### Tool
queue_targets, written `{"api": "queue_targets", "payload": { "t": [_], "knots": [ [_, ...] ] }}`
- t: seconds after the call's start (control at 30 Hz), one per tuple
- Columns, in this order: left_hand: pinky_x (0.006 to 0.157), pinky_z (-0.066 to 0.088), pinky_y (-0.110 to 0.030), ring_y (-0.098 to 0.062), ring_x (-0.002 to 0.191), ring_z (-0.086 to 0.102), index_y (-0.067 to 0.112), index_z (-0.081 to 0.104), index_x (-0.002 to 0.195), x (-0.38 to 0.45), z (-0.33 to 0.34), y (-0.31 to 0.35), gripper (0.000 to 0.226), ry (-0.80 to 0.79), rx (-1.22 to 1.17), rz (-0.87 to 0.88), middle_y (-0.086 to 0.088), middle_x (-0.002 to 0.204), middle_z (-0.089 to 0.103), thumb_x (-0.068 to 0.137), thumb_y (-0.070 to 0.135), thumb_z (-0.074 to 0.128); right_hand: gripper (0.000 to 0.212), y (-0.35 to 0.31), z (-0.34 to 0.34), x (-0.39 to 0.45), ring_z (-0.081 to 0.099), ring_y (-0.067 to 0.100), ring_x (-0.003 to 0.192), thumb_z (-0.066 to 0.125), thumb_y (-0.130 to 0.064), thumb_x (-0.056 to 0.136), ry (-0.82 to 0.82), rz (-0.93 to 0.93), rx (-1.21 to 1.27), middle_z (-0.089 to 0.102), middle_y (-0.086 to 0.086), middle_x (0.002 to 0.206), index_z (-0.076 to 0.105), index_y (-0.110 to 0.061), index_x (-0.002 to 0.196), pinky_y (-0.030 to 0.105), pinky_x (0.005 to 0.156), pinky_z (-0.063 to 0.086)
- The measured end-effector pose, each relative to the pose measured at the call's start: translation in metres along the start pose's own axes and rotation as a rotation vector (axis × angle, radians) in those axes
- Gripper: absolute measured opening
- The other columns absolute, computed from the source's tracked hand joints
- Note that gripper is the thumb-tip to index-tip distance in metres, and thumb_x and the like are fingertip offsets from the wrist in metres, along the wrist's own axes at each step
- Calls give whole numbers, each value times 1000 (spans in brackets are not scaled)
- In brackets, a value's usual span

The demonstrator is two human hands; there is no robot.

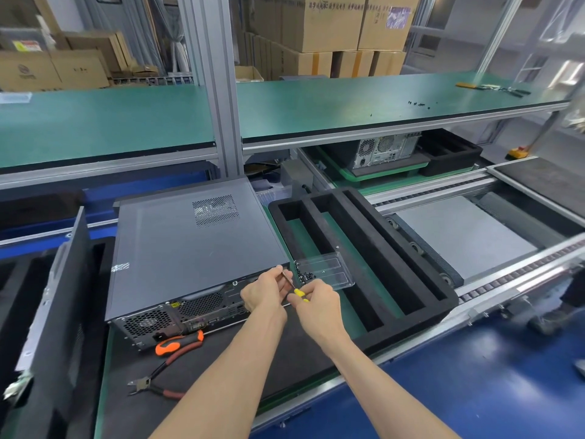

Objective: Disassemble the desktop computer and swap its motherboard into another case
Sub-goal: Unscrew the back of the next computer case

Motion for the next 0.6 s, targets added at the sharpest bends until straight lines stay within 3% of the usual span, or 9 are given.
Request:
{"api": "queue_targets", "payload": {
  "t": [0.1,0.17,0.27,0.43,0.53,0.6],
  "knots": [
    [50,56,-27,-24,60,74,-4,67,80,-2,0,0,3,2,-7,0,-18,68,73,80,-2,70,20,-2,-1,0,60,15,80,69,-33,91,17,-4,1,66,-1,86,60,-15,90,32,66,47],
    [46,53,-26,-24,59,73,-4,66,79,-3,1,1,3,3,-22,-1,-18,68,73,78,-2,68,33,-2,-1,2,59,19,70,57,-31,97,14,16,9,70,7,78,59,-8,73,41,70,51],
    [44,52,-25,-24,58,73,-6,65,77,-5,3,1,4,22,-32,1,-18,68,73,76,-2,66,45,0,0,2,52,18,57,54,-25,99,14,15,-6,66,8,68,46,-14,57,37,62,46],
    [48,56,-27,-25,57,72,-11,67,84,-4,0,-2,9,-52,-89,-44,-21,72,73,86,-6,59,19,1,4,-3,54,9,72,71,-23,89,50,-70,-19,60,-5,79,54,-16,86,24,58,39],
    [49,56,-27,-26,60,73,-10,66,87,-2,-3,-2,13,-85,-116,-67,-21,74,74,90,-6,54,16,1,7,-4,60,16,76,64,-28,93,70,-62,-20,63,-1,81,56,-15,88,33,67,49],
    [50,57,-28,-27,62,73,-10,65,89,-2,-4,-1,13,-102,-126,-77,-22,76,74,90,-6,53,27,2,10,-1,62,24,80,52,-30,100,64,-53,-76,66,4,81,59,-12,80,40,76,51]
  ]
}}
Point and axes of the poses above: each hand's wrist, its own x-axis towards the middle knuckle, its own z-axis out of the palm, y = z × x, the point moved 2 cm from there along x, towards the middle knuckle
